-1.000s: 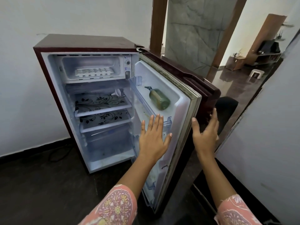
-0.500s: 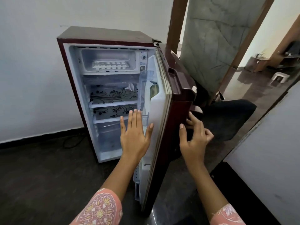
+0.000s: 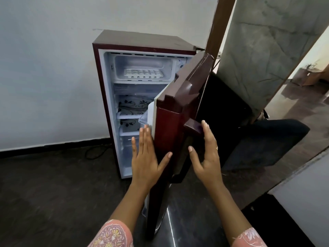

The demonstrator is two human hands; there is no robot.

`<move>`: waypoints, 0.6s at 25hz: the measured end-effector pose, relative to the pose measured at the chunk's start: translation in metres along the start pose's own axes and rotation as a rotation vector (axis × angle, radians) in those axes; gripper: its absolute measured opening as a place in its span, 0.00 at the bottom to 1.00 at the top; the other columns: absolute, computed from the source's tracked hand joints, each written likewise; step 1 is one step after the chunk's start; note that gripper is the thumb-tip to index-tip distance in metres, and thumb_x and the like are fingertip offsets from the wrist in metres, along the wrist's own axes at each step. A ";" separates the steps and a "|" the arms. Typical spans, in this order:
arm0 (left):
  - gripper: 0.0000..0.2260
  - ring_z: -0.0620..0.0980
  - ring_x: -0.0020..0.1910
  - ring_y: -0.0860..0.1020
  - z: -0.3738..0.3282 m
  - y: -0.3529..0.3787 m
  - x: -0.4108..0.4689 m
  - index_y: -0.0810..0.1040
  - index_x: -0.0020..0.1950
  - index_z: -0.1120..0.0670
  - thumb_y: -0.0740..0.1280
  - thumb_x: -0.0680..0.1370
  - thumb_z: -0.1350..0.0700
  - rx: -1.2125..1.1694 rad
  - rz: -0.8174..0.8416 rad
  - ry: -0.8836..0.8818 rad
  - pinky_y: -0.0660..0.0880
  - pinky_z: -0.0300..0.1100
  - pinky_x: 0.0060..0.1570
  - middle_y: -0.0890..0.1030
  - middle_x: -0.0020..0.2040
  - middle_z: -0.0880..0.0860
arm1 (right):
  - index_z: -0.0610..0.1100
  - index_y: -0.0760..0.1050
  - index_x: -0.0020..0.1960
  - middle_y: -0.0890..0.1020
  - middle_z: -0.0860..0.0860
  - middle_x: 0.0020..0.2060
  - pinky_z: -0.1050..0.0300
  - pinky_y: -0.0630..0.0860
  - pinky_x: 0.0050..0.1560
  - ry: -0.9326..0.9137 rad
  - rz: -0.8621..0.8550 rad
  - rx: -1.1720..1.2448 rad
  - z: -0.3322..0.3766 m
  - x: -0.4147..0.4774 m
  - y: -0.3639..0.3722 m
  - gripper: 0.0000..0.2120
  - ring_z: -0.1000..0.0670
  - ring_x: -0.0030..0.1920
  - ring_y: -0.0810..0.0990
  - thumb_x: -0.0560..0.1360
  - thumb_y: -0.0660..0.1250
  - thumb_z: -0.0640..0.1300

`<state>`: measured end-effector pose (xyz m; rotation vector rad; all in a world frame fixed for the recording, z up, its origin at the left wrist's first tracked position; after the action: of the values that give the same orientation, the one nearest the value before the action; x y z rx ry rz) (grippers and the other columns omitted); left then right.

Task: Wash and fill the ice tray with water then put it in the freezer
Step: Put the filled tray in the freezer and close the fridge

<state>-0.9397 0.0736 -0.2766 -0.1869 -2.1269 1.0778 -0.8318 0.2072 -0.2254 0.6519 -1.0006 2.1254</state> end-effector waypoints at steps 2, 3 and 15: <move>0.39 0.52 0.77 0.44 0.021 -0.003 0.005 0.44 0.77 0.62 0.48 0.77 0.35 -0.008 -0.006 -0.033 0.39 0.50 0.74 0.45 0.78 0.56 | 0.46 0.56 0.74 0.60 0.51 0.74 0.58 0.59 0.72 -0.028 0.036 0.005 0.004 0.008 0.016 0.29 0.54 0.74 0.59 0.76 0.62 0.44; 0.39 0.52 0.77 0.44 0.030 -0.005 0.007 0.44 0.77 0.62 0.48 0.78 0.36 -0.017 -0.012 -0.046 0.37 0.49 0.74 0.46 0.78 0.56 | 0.47 0.58 0.73 0.61 0.51 0.74 0.59 0.61 0.69 -0.045 0.055 -0.018 0.006 0.013 0.024 0.28 0.56 0.73 0.60 0.75 0.62 0.45; 0.27 0.52 0.76 0.44 0.128 -0.025 0.061 0.40 0.75 0.59 0.47 0.81 0.50 0.100 -0.039 -0.070 0.38 0.49 0.74 0.47 0.77 0.57 | 0.57 0.57 0.73 0.58 0.61 0.74 0.64 0.59 0.62 -0.132 0.196 -0.156 0.042 0.064 0.142 0.31 0.66 0.68 0.62 0.74 0.66 0.49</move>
<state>-1.0641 0.0019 -0.2737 -0.0613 -2.1233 1.1801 -0.9739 0.1316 -0.2227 0.6461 -1.3369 2.1649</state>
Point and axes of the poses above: each hand's wrist, its own x-axis towards the middle knuckle, its own y-axis out of the palm, z = x × y, the point moved 10 cm from there along x, towards the middle knuckle
